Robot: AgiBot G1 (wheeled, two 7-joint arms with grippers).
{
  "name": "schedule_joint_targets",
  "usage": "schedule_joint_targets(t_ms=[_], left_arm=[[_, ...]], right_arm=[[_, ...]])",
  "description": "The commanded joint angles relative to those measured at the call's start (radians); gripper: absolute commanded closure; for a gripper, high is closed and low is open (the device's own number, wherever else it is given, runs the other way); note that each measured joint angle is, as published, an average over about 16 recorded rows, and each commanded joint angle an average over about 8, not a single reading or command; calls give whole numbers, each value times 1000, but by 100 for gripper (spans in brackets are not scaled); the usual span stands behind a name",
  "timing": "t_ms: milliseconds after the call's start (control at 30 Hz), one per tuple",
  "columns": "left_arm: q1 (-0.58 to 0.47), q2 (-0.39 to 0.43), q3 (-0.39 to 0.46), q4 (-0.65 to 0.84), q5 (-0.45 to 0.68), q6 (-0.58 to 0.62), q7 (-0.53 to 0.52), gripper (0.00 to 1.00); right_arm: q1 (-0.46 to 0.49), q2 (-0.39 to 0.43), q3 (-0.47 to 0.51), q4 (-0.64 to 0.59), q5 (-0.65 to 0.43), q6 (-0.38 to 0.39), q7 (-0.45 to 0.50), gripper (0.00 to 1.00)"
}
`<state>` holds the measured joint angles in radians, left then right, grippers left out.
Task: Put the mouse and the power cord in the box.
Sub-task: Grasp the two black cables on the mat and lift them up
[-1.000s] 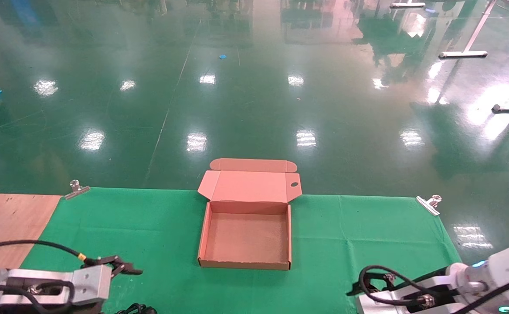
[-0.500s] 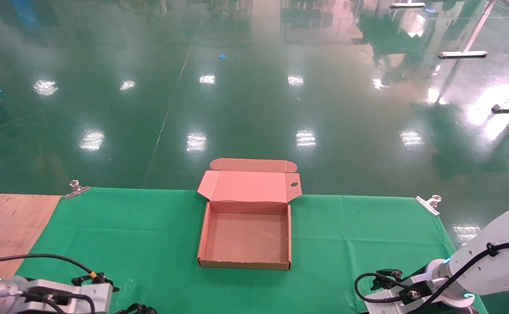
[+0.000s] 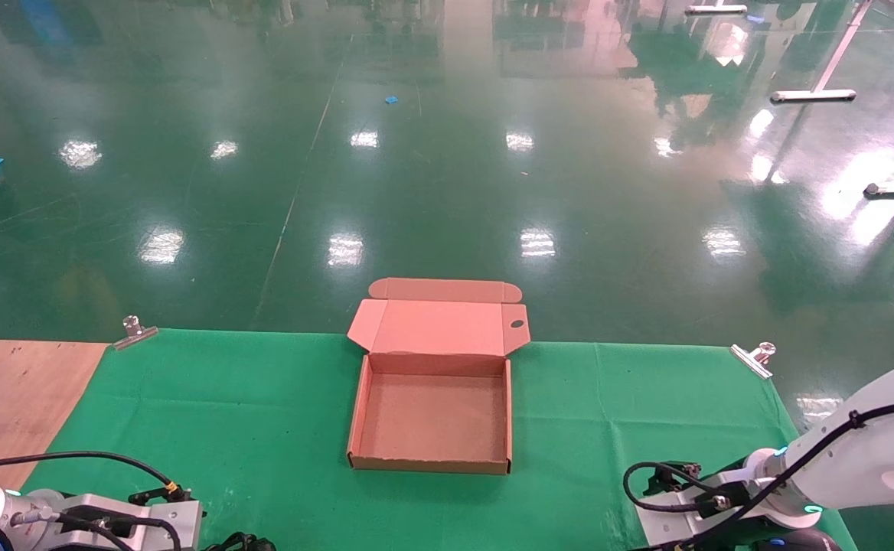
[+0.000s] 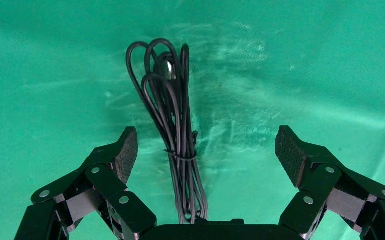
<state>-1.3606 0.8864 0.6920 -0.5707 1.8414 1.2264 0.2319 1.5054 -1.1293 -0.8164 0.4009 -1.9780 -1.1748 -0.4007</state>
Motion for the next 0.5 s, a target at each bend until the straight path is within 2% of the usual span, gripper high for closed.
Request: schedule_joint_targets(t_ms=[33,100,133,167,500], left_arm=[[-5,6,1,22,5,-12,9,59],[-10,11,1,37,7,-16,18,84],[-12,12,1,44,7,-18,22,97],[-15,14,1,50,7,-20,27,100],[-29,24,-3,93,-2,-20,69,100]], right_arm=[[8,-11,4,-40,7,11,-27,66],[15,-19,6,-69,11,15,-47,91],[19,-23,7,-83,13,17,-57,97],[22,-27,7,-96,15,18,-66,100],[54,-55,10,-198,18,37,-122,100]])
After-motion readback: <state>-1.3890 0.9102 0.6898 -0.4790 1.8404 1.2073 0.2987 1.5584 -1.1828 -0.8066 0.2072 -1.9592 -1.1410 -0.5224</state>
